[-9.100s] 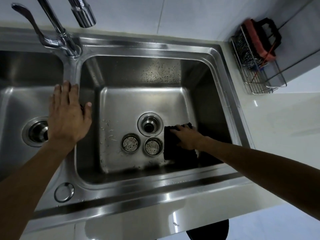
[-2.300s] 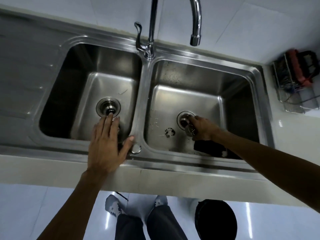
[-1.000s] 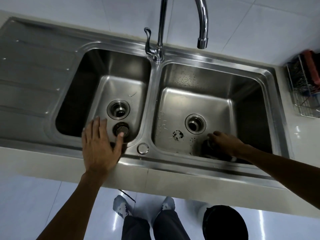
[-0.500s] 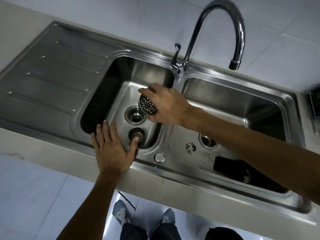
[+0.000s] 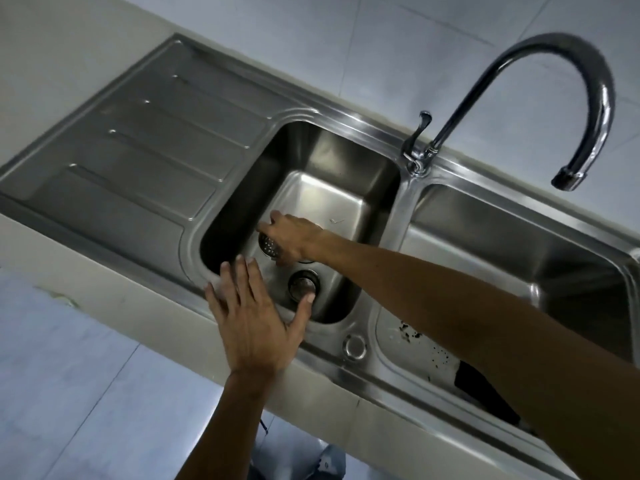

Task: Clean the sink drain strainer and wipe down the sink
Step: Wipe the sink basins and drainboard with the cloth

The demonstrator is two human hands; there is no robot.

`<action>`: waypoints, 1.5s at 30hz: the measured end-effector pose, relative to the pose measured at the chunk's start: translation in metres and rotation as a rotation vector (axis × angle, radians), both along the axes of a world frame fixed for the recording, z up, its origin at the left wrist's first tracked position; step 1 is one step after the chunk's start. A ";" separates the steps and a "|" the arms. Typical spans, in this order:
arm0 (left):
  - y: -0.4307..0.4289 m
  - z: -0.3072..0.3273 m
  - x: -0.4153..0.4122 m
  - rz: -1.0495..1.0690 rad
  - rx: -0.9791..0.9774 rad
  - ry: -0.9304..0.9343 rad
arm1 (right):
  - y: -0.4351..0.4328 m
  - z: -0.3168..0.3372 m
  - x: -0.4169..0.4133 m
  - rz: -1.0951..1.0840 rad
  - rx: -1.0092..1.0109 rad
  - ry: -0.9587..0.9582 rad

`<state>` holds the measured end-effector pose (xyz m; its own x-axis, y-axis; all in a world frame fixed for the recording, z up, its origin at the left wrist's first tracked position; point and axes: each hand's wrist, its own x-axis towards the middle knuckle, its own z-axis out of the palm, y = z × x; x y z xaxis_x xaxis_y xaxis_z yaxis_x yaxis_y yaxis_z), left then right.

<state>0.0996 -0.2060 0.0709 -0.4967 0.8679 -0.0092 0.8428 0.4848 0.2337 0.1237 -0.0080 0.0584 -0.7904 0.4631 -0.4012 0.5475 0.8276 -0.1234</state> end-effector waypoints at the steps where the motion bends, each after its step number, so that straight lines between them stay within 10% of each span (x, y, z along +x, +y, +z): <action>1: 0.000 -0.001 0.000 0.015 -0.012 0.005 | -0.001 -0.006 -0.002 0.000 0.003 0.000; 31: 0.003 0.008 -0.004 -0.115 -0.005 -0.071 | -0.003 -0.015 0.008 0.022 -0.105 -0.009; 39: 0.022 0.031 0.019 -0.470 0.029 -0.064 | -0.020 0.064 0.196 -0.293 0.014 0.456; 45: 0.053 0.027 0.093 -0.659 0.017 -0.101 | -0.068 0.059 0.375 -0.443 0.054 0.251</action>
